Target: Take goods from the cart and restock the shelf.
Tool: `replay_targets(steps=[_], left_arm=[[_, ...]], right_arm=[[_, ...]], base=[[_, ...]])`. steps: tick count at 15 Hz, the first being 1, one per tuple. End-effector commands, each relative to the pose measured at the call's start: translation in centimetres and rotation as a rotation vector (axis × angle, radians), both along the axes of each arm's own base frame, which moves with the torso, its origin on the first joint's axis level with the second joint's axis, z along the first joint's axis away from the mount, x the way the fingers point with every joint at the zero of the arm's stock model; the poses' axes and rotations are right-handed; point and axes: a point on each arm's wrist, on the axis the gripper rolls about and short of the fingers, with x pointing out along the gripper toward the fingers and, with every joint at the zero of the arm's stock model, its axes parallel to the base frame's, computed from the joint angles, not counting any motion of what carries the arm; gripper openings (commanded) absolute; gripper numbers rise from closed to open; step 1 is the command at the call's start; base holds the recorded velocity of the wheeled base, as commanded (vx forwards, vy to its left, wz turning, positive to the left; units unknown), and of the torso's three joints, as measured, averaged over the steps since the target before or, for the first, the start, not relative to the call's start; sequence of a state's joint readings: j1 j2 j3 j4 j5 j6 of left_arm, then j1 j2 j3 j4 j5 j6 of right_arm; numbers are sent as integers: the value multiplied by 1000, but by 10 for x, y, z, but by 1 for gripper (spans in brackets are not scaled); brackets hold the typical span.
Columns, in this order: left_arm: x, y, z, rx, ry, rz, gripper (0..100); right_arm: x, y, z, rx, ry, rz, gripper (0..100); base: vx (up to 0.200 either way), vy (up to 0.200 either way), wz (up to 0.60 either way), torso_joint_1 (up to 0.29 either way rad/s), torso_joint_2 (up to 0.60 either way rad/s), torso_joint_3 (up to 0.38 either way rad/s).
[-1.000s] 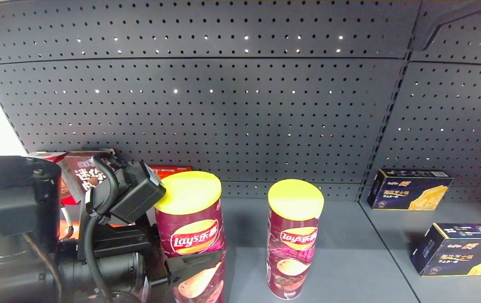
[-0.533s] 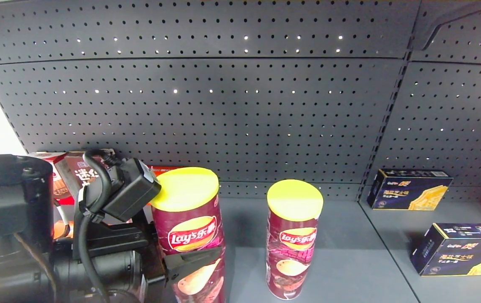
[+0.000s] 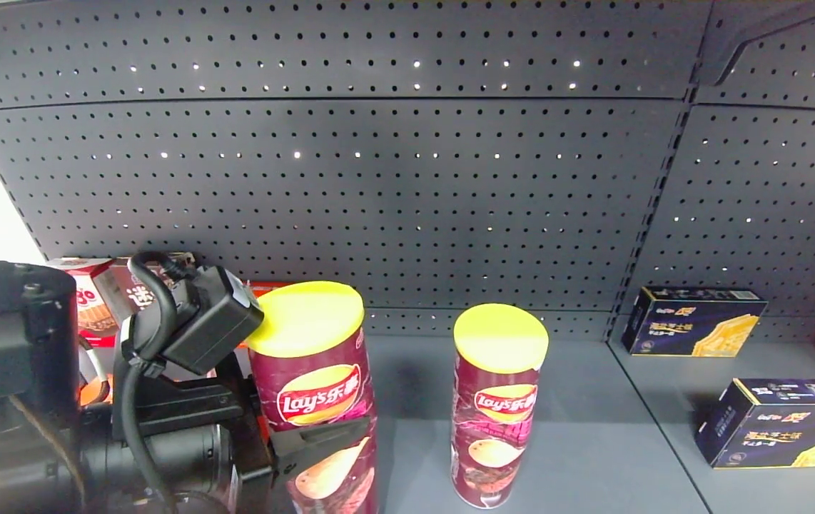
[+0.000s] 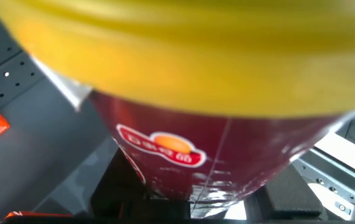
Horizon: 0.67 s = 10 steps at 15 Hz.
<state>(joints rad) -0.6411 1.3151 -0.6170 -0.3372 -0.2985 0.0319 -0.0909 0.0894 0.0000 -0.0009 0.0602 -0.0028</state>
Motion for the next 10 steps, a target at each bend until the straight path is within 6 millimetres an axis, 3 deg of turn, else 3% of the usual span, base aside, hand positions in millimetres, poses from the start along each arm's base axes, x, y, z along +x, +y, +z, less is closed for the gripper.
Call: replay_targets(steps=[1, 3, 10], left_arm=[[4, -4, 3, -6, -4, -10, 0], [13, -8, 3, -8, 4, -15, 0], [27, -7, -2, -23, 2, -7, 0]], right_arm=[[0, -1, 0, 2, 0, 130, 100], [0, -3, 0, 2, 7, 233, 100], [0, -2, 0, -7, -1, -4, 100]], base=[[0, 0, 0, 0, 0, 0], [0, 0, 0, 0, 0, 0], [0, 0, 0, 0, 0, 0]])
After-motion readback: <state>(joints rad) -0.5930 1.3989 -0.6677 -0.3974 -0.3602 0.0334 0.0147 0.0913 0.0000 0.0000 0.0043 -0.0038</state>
